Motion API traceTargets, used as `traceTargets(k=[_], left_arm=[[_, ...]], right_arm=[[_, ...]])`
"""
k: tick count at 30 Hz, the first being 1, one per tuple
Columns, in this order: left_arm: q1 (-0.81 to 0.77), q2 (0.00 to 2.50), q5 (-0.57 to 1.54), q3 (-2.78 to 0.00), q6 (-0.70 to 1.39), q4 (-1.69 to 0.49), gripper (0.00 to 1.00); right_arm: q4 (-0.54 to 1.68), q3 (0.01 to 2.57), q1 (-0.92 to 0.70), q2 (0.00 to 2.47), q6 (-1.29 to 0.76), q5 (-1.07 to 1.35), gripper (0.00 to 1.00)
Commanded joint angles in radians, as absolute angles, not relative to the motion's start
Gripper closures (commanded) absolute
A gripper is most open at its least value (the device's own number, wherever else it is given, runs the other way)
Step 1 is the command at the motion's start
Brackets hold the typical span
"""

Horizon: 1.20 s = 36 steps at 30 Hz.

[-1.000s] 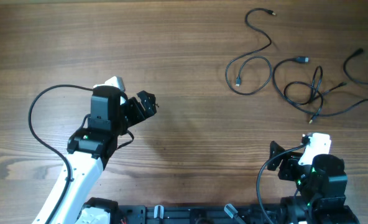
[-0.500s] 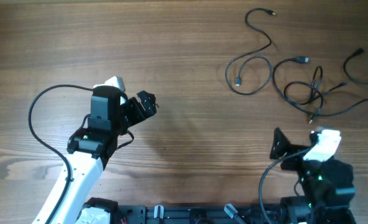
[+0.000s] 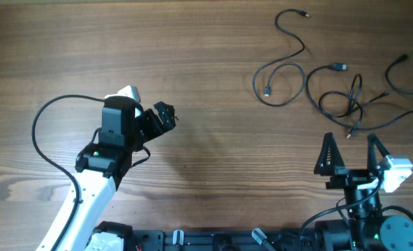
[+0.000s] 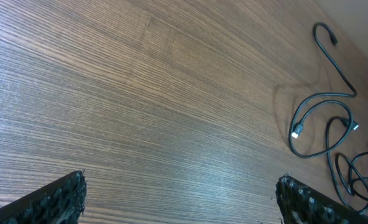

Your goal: Untangle cables

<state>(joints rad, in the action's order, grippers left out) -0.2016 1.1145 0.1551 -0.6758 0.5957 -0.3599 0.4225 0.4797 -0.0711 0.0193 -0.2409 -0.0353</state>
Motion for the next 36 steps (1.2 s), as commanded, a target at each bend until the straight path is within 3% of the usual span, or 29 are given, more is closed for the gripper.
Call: traceTargets(k=[1,14,24,36], left_arm=[[-0.198,1.113,0.152,-0.675,0.58,-0.358,0.0],[-0.198,1.113,0.152,-0.675,0.58,-0.358,0.0],[-0.198,1.113,0.152,-0.675,0.58,-0.358,0.0],[-0.198,1.113,0.152,-0.675,0.58,-0.358,0.0]], right_arm=[[0.395,0.458,-0.07,0.004,-0.238,-0.053,0.0],[0.187,0.394,-0.07,0.003,-0.238,-0.054,0.0],[-0.203,0.175,-0.07,0.003,-0.239,-0.054,0.0],[-0.173,0.005,-0.07,0.003,-0.238,-0.054,0.0]])
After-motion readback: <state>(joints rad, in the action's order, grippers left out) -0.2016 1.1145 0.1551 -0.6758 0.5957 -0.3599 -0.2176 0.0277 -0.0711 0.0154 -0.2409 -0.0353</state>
